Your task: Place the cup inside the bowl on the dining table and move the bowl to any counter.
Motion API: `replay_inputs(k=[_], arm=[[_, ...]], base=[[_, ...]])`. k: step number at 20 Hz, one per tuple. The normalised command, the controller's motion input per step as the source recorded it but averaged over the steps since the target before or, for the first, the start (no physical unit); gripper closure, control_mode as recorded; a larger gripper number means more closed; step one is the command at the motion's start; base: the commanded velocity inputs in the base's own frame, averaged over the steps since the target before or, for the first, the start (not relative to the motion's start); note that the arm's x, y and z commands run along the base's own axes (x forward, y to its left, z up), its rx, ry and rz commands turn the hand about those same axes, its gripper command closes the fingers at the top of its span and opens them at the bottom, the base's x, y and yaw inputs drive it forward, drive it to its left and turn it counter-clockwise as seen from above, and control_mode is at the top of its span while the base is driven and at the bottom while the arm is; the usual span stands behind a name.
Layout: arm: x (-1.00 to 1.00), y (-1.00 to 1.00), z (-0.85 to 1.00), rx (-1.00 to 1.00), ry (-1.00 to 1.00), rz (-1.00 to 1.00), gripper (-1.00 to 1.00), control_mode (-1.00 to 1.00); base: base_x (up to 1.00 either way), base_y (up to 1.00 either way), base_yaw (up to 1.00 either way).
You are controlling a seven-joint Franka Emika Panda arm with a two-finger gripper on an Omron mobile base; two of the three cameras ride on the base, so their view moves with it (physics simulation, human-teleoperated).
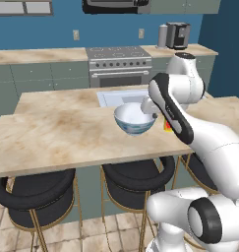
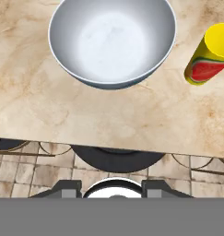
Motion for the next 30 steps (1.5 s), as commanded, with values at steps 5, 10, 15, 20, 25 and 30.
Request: replay_inputs(k=[5,10,15,20,25,30], arm=[[0.02,0.0,0.0,0.0,0.0,0.0,-1.0,-1.0],[0.11,-0.14,0.0,0.0,0.0,0.0,-1.0,-1.0],[0.14,-0.27,0.0,0.0,0.0,0.0,-1.0,-1.0],[0.21,-0.3,0.0,0.0,0.0,0.0,-1.0,-1.0],[0.19,-0.27,0.0,0.0,0.0,0.0,-1.0,-1.0],[0.15,-0.26,0.0,0.0,0.0,0.0,-1.0,-1.0]], base=[[0.0,0.0,0.0],[0.0,0.0,0.0],[0.0,0.0,0.0],[0.0,0.0,0.0],[0.0,0.0,0.0],[0.0,0.0,0.0]])
